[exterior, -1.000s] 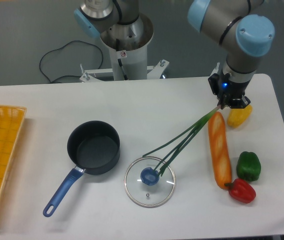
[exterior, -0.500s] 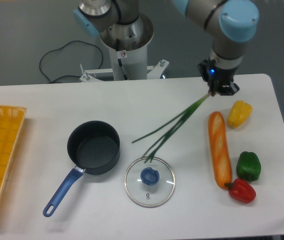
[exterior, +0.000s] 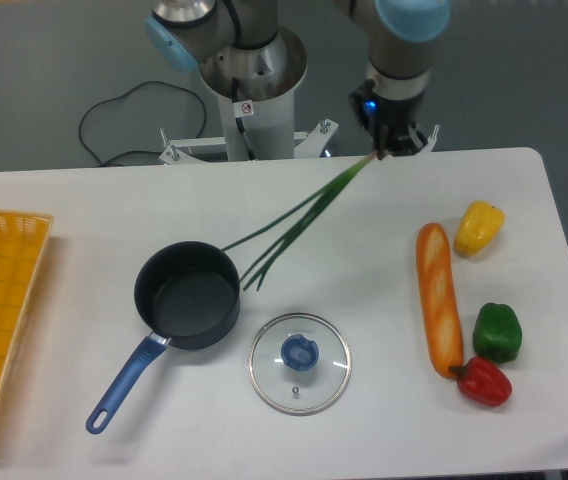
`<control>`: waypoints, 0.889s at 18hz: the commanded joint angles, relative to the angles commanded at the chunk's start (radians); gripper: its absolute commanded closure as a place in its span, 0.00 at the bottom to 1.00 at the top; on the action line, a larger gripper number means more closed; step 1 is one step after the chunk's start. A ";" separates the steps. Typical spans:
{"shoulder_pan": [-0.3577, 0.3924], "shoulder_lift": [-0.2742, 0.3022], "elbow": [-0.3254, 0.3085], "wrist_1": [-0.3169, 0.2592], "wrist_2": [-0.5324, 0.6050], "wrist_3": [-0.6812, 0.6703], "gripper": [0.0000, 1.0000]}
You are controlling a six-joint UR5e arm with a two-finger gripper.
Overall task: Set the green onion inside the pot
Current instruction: 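Carry the green onions toward the dark saucepan, lowering their tips inside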
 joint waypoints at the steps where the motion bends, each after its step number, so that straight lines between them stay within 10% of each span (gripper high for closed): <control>1: -0.014 0.006 -0.008 -0.002 0.000 -0.032 0.86; 16: -0.160 0.029 -0.088 -0.011 0.002 -0.284 0.85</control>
